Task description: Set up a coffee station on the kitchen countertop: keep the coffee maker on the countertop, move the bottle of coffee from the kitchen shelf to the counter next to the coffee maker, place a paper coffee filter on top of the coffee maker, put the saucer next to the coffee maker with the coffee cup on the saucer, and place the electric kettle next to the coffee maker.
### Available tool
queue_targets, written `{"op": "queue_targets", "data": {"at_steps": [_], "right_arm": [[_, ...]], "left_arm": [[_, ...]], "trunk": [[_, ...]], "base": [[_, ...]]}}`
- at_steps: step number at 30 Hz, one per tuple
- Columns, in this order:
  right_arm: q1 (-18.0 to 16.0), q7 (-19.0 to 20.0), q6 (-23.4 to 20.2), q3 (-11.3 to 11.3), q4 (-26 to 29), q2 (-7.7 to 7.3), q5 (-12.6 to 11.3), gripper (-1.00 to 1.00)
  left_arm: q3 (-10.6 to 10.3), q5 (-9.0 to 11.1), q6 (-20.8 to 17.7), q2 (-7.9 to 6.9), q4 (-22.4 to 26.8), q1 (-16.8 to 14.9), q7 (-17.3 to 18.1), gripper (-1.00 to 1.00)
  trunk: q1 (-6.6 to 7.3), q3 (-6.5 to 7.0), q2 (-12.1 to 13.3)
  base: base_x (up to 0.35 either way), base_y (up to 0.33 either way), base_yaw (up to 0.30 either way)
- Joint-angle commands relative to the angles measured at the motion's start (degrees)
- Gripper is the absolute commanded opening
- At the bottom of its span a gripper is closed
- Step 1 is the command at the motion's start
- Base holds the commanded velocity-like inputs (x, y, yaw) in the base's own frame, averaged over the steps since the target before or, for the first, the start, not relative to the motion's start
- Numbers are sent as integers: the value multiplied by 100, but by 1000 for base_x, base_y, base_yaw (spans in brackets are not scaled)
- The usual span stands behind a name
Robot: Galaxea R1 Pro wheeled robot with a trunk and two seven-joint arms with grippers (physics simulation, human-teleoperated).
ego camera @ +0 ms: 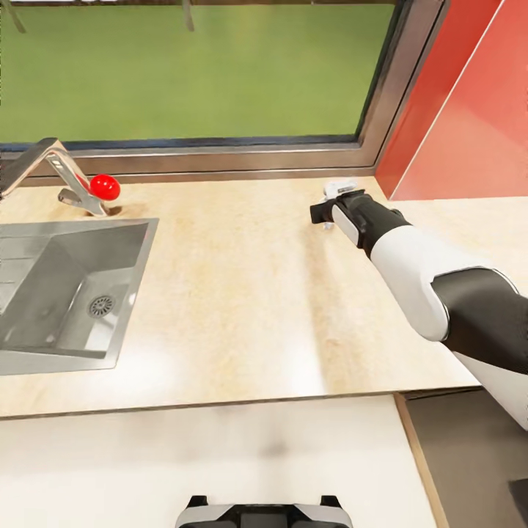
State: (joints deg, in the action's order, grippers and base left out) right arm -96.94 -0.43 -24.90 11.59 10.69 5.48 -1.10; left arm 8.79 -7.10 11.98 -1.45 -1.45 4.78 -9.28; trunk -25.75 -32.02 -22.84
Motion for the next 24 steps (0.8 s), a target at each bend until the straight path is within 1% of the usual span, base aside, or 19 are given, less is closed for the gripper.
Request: {"op": "queue_targets", "data": {"at_steps": [1, 4, 9, 10, 11, 13, 17, 24], "right_arm": [[11, 4, -32, 42, 12, 12, -12, -100], [33, 8, -32, 51, 39, 50, -13, -100], [35, 10, -34, 54, 92, 82, -15, -100], [35, 14, -37, 54, 126, 107, -19, -100], [35, 16, -41, 53, 176, 216, -15, -100], [35, 16, -48, 49, 231, 312, -13, -100], [35, 17, -49, 47, 249, 344, -13, -100], [35, 17, -55, 53, 234, 345, -5, -100]], "left_arm": [[39, -58, 33, 4, -13, -3, -22, 100], [25, -62, 21, 21, -5, -3, -34, 100], [25, -70, -9, -20, -6, -3, -61, 100], [26, -71, -16, -19, -7, -4, -64, 100], [26, -72, -20, -15, -9, -5, -65, 100], [26, -72, -27, -15, -11, -3, -65, 100], [26, -72, -22, -24, -8, -5, -66, 100], [26, -72, 13, -17, -4, -7, -57, 100]], "trunk": [[-4, 3, -8], [-4, 30, -8], [-4, 75, -8], [-4, 84, -8], [-4, 93, -8], [-4, 111, -8], [-4, 147, -8], [-4, 209, -8]], "base": [[0, 0, 0], [0, 0, 0], [0, 0, 0], [0, 0, 0], [0, 0, 0], [0, 0, 0], [0, 0, 0], [0, 0, 0]]}}
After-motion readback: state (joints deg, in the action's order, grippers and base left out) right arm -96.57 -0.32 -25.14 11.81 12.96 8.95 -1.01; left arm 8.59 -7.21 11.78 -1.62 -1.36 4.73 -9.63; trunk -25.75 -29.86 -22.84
